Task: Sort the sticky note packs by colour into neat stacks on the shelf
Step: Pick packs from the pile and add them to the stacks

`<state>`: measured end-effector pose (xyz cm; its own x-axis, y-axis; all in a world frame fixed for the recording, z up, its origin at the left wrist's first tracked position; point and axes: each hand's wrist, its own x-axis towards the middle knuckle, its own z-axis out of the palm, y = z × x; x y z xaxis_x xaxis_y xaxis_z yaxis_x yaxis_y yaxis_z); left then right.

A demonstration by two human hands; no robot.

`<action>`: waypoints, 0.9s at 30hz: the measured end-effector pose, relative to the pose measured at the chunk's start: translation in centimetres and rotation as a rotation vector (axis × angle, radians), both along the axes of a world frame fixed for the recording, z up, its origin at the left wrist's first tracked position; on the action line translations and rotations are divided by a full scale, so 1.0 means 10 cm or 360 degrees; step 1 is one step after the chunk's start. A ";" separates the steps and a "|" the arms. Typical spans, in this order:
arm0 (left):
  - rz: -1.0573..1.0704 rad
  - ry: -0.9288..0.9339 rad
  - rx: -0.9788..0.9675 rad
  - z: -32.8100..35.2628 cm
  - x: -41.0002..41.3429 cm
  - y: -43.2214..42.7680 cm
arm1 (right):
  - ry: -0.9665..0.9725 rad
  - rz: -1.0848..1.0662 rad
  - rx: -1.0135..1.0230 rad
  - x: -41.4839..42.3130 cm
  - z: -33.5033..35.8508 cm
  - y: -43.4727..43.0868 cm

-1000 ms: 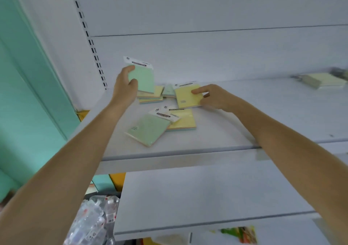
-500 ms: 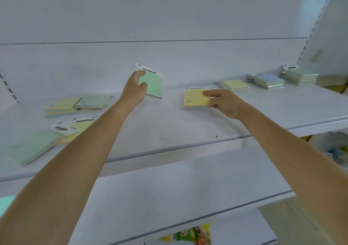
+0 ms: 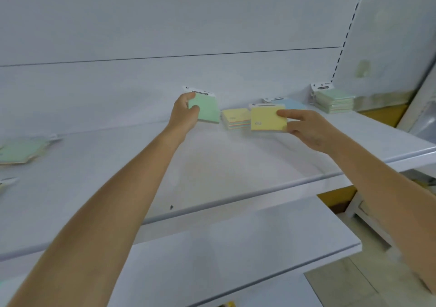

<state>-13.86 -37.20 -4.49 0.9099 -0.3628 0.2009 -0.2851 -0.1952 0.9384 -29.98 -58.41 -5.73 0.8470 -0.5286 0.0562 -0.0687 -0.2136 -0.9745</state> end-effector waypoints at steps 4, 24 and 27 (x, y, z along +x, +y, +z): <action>0.0045 -0.0058 -0.0112 0.04 0.17 -0.22 | 0.0035 0.0057 -0.0032 0.29 0.08 -0.21; 0.0056 -0.0107 -0.0233 0.20 0.40 -0.98 | 0.0483 0.0296 -0.1332 0.97 0.07 -0.55; 0.0048 -0.0085 -0.0291 0.24 0.26 -1.38 | 0.0427 0.0222 -0.1420 0.65 0.14 -0.91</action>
<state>-11.27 -50.99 -2.08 0.9063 -0.2883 0.3090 -0.3317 -0.0321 0.9428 -23.45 -67.52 -4.32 0.9427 -0.2774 0.1854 -0.1848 -0.8968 -0.4020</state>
